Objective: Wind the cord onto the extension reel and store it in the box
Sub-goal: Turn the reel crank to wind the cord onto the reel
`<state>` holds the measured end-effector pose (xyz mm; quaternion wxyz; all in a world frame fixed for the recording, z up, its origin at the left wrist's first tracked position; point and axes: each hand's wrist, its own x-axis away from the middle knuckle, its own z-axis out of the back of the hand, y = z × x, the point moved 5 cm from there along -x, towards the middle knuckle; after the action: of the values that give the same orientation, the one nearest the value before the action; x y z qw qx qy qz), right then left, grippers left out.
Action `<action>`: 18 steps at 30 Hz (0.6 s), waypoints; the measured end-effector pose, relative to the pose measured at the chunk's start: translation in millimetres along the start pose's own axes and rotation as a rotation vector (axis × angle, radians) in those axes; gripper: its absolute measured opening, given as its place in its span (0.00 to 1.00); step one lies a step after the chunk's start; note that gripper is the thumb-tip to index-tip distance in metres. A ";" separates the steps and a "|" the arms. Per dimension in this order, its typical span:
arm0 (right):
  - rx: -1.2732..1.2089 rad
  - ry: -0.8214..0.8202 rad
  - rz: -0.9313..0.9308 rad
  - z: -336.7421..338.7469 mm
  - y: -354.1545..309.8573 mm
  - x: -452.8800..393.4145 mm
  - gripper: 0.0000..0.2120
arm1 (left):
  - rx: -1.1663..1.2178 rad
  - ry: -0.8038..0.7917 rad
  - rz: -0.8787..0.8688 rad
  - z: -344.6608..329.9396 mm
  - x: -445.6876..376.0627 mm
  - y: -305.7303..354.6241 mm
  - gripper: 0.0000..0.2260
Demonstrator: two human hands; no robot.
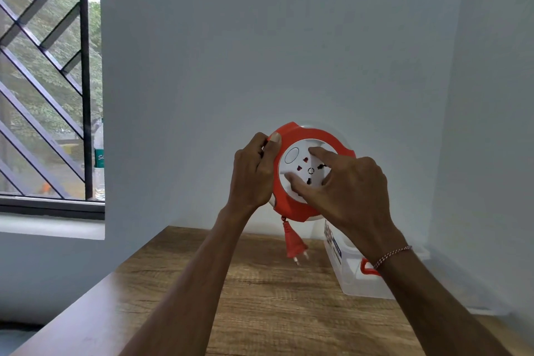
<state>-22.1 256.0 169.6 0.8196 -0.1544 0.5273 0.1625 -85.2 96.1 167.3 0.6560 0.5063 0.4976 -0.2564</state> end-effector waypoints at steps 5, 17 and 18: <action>0.078 0.026 0.110 3.7 -0.4 -2.6 0.31 | 0.028 0.020 0.027 3.8 -0.8 -2.0 0.16; 0.099 -0.100 0.350 4.9 -18.8 -1.9 0.21 | 0.025 0.033 -0.004 7.4 -5.1 -3.5 0.15; 0.125 -0.156 0.335 2.2 -18.5 -1.5 0.24 | 0.013 0.031 -0.009 7.0 -5.1 -4.5 0.15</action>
<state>-13.0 240.1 173.3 0.8274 -0.0003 0.4894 0.2754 -88.1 87.2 170.1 0.6437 0.5123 0.5081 -0.2550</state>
